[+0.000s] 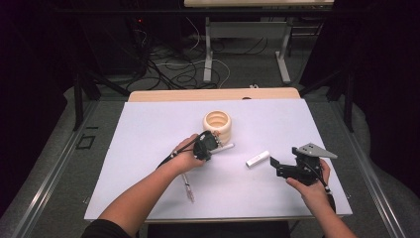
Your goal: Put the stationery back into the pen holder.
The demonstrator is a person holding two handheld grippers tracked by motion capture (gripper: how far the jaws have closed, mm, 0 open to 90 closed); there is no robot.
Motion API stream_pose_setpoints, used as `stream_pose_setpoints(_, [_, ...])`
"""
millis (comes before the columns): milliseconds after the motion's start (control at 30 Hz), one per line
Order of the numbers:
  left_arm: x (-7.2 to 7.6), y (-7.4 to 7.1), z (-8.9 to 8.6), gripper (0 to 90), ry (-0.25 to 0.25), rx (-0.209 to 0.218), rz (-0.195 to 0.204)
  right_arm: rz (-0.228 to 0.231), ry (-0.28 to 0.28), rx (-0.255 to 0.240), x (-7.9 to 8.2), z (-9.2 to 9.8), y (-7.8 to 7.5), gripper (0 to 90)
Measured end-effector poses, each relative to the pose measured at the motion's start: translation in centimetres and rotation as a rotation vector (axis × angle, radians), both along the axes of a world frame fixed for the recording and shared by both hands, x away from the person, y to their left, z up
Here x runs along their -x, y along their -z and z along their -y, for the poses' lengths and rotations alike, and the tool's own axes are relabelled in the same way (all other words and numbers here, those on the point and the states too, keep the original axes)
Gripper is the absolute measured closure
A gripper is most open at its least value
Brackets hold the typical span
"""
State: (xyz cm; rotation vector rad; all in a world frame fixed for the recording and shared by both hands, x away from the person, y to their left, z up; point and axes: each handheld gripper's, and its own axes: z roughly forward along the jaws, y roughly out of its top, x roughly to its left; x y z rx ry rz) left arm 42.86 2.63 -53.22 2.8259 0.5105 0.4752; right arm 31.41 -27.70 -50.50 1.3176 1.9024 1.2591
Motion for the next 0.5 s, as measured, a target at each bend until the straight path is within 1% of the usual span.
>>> stream_pose_setpoints(233, [-0.01, -0.04, 0.06, 78.4, 0.015, -0.010, -0.002, -0.006, 0.004, 0.000, 0.04, -0.02, 0.00, 8.4])
stream_pose_setpoints(300, [0.00, 0.05, 0.07, 78.5, 0.021, -0.004, 0.006, -0.005, 0.007, 0.001, 0.05, -0.02, -0.01, 8.4])
stream_pose_setpoints(333, [0.00, -0.03, 0.09, 78.5, 0.024, -0.014, 0.003, -0.005, 0.007, 0.001, 0.04, -0.02, 0.00, 8.4])
stream_pose_setpoints(500, [0.08, 0.01, 0.08, 78.6, 0.033, -0.015, 0.011, 0.001, 0.005, 0.001, 0.02, 0.00, -0.01, 8.4])
